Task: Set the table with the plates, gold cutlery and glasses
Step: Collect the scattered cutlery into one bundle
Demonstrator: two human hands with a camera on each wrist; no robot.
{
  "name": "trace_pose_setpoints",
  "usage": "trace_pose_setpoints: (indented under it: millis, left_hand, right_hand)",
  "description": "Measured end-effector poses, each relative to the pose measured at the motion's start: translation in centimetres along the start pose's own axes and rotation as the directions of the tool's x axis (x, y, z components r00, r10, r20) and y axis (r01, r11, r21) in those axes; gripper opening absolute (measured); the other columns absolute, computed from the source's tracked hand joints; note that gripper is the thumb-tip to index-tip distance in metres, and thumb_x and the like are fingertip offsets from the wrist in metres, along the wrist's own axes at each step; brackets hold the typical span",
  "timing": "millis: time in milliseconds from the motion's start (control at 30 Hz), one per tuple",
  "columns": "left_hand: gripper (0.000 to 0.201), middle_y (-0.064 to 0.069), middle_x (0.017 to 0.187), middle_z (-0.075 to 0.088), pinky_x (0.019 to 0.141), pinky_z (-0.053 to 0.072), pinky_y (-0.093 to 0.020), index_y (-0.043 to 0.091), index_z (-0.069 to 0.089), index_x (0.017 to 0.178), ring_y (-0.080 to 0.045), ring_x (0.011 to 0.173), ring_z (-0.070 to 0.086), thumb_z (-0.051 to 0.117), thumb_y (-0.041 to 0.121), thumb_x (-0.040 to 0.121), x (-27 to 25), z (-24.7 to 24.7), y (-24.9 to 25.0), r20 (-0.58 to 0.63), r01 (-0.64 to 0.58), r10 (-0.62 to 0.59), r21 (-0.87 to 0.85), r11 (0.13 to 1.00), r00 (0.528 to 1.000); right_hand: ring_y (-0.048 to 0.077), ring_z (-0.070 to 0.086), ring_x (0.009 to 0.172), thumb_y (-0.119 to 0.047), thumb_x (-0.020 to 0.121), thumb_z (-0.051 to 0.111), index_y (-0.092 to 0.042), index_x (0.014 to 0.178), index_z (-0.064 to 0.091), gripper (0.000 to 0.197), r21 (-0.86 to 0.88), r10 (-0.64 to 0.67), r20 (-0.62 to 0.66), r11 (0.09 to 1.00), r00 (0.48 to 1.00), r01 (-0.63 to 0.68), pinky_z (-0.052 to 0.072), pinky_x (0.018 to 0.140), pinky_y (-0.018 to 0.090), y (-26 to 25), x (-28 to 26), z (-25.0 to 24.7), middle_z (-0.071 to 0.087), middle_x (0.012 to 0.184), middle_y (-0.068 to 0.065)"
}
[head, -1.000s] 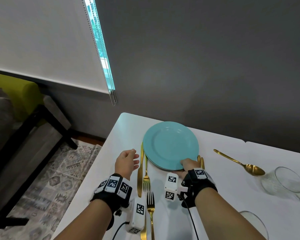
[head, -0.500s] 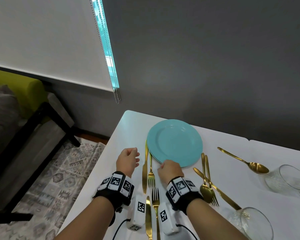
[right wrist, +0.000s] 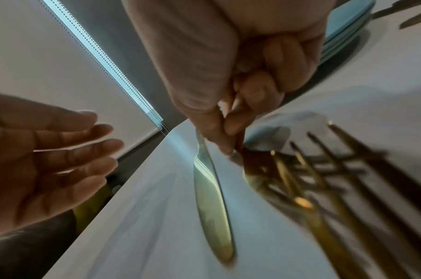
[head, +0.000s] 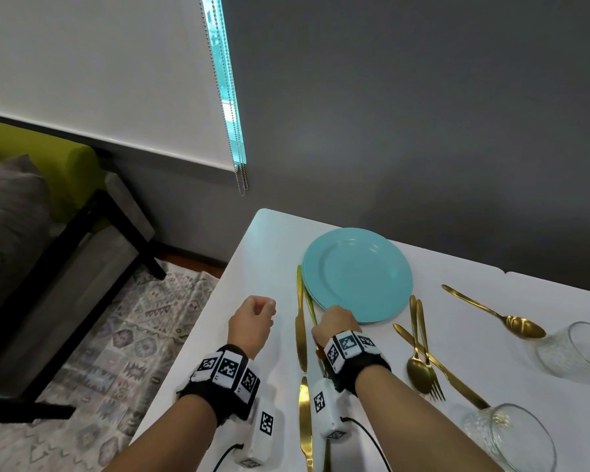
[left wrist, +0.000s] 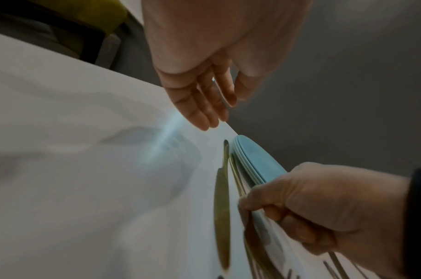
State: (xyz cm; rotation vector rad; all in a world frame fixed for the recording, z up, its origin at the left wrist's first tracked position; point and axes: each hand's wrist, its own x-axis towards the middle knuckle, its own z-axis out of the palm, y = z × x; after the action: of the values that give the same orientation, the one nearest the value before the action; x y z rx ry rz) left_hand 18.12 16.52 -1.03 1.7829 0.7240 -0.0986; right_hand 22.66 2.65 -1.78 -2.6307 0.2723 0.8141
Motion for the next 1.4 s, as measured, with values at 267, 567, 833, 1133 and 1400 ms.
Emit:
trace_pose_setpoints:
  millis: [267,567,833,1133,1400]
  left_hand:
    - [0.021,0.001,0.105,0.065,0.084,0.041,-0.018,0.017,0.061,0.112,-0.011,0.093,0.057,0.053,0.018,0.093,-1.1,2.7,1.4,0.242,-0.329,0.263,0.298,0.896,0.934]
    - [0.027,0.010,0.133,0.054,0.116,-0.009,-0.042,0.028,0.063,0.117,-0.016,0.141,0.024,0.048,0.029,0.094,-1.9,4.5,2.1,0.675,-0.758,0.356,0.624,0.190,0.646]
    - [0.022,0.005,0.106,0.068,0.118,0.000,-0.040,0.030,0.067,0.106,-0.013,0.109,0.056,0.049,0.028,0.092,-0.9,3.2,4.7,0.735,-0.775,0.260,0.624,0.100,0.626]
    - [0.019,0.007,0.102,0.069,0.082,0.042,-0.020,0.025,0.069,0.102,-0.010,0.090,0.058,0.056,0.030,0.090,0.2,0.8,5.1,0.673,-0.703,0.218,0.634,0.322,0.707]
    - [0.017,0.007,0.097,0.069,0.085,0.045,-0.023,0.028,0.068,0.100,-0.010,0.088,0.056,0.056,0.033,0.089,0.2,1.4,4.1,0.645,-0.638,0.124,0.674,0.373,0.754]
  right_hand:
    - [0.022,0.068,0.086,-0.021,0.082,0.064,-0.003,0.086,0.070,0.019,0.038,-0.109,0.106,0.994,0.988,0.106,0.051,0.064,0.024,3.0,-1.8,-0.9,0.071,0.090,0.011]
    - [0.020,0.062,0.082,-0.023,0.090,0.056,-0.009,0.082,0.069,0.021,0.072,-0.313,0.092,0.949,0.945,0.307,0.051,0.080,0.032,5.3,-4.5,-4.5,0.070,0.088,0.009]
    - [0.019,0.059,0.080,-0.033,0.088,0.062,-0.005,0.088,0.070,0.030,0.185,-0.304,-0.011,0.936,0.953,0.301,0.049,0.075,0.031,6.4,-4.9,-5.4,0.070,0.093,0.010]
    - [0.022,0.061,0.104,-0.022,0.094,0.049,-0.009,0.105,0.067,0.025,0.233,0.044,-0.115,0.972,0.992,-0.016,0.045,0.084,0.025,10.7,-2.4,-7.8,0.068,0.109,0.006]
    - [0.007,0.052,0.057,-0.012,0.083,0.062,-0.009,0.108,0.067,0.026,-0.039,0.017,0.439,0.999,0.899,0.000,0.047,0.058,0.017,11.1,-5.3,-5.1,0.062,0.085,0.002]
